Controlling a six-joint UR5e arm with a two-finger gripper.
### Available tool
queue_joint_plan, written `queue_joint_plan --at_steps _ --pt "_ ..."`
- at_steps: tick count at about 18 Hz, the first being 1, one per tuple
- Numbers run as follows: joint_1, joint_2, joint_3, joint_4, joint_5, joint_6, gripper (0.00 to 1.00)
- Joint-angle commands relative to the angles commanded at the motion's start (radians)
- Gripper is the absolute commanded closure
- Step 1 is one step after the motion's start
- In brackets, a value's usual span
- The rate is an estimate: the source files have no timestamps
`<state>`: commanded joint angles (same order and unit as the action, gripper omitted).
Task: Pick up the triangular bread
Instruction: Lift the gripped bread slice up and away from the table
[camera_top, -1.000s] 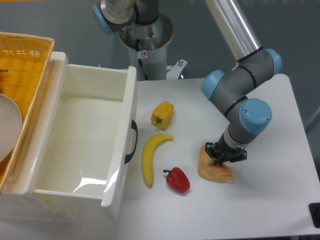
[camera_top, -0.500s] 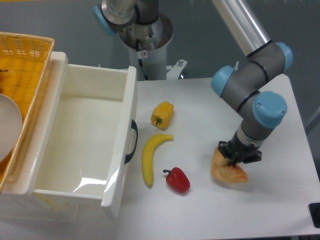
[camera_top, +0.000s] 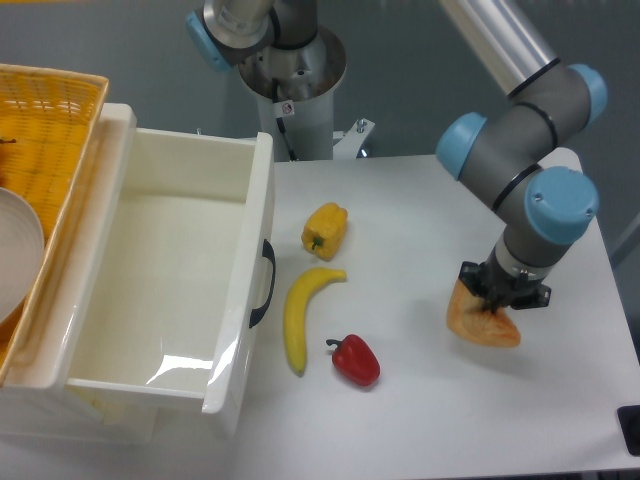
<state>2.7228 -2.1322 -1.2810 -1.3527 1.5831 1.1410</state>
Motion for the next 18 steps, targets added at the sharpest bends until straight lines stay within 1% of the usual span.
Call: queue_joint_plan --at_steps 2,5,7,9,10,13,18 --pt "0.012 0.002 0.034 -0.049 -0.002 0.046 1.0" --pt "0.014 -0.002 0.057 -0.06 0.0 0.065 1.0" --pt "0.026 0.0 0.086 -0.092 -0.002 0.117 1.0" --pt "0.032 -0.002 0.123 -0.129 -0.002 0.138 1.0" --pt "0.037 -0.003 0.137 -0.138 -0.002 0.147 1.0" --pt "0.052 -0.005 0.146 -0.146 -0.002 0.203 1.0" --pt "0.069 -0.014 0.161 -0.148 -0.003 0.209 1.0"
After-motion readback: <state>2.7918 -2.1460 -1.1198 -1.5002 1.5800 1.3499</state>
